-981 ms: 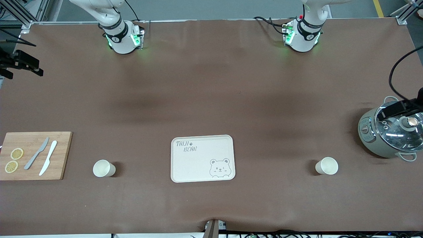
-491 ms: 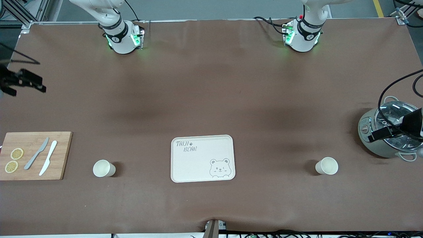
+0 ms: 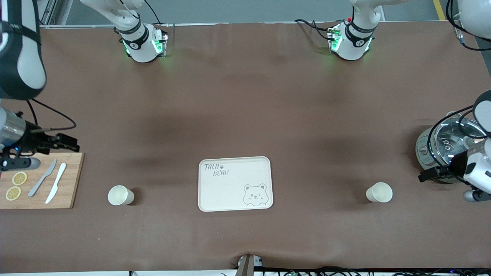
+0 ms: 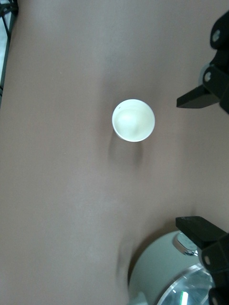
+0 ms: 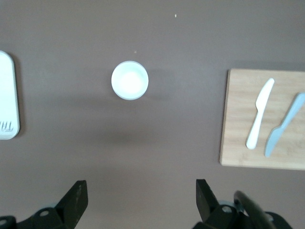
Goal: Place white IKEA cup upright on tray with both arms
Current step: 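Reach both grippers down to the white cups beside the tray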
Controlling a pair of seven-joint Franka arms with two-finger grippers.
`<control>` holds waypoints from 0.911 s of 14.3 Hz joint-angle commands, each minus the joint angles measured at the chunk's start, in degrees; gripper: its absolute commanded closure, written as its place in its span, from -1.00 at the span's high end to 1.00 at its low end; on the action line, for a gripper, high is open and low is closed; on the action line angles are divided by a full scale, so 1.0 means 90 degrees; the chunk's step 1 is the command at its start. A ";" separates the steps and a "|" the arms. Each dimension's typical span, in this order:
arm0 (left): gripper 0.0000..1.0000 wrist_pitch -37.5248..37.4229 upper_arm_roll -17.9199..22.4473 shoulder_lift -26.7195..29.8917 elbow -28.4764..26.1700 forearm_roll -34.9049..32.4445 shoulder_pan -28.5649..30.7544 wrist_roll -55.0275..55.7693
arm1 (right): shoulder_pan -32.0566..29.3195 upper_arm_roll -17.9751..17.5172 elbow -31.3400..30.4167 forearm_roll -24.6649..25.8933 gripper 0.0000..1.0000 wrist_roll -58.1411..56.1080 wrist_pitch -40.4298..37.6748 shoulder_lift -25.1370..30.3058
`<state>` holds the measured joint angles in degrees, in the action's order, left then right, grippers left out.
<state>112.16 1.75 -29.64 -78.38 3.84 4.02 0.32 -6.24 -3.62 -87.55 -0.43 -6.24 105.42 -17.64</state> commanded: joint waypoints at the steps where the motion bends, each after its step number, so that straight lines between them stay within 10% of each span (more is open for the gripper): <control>1: 1.00 0.0272 -0.0067 -0.0348 0.0096 -0.0075 -0.0017 -0.0084 | -0.0020 -0.0018 0.0255 -0.0098 1.00 0.0108 0.0414 -0.0577; 13: 1.00 0.1940 -0.0106 -0.1394 -0.0449 -0.0075 -0.0134 -0.0123 | 0.0088 -0.0008 0.0665 -0.0001 1.00 0.0078 0.1889 -0.2306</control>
<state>126.45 1.01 -42.46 -79.92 3.84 2.76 0.10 -5.77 -3.59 -84.73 -0.66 -6.14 121.98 -35.71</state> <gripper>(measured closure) 0.000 0.000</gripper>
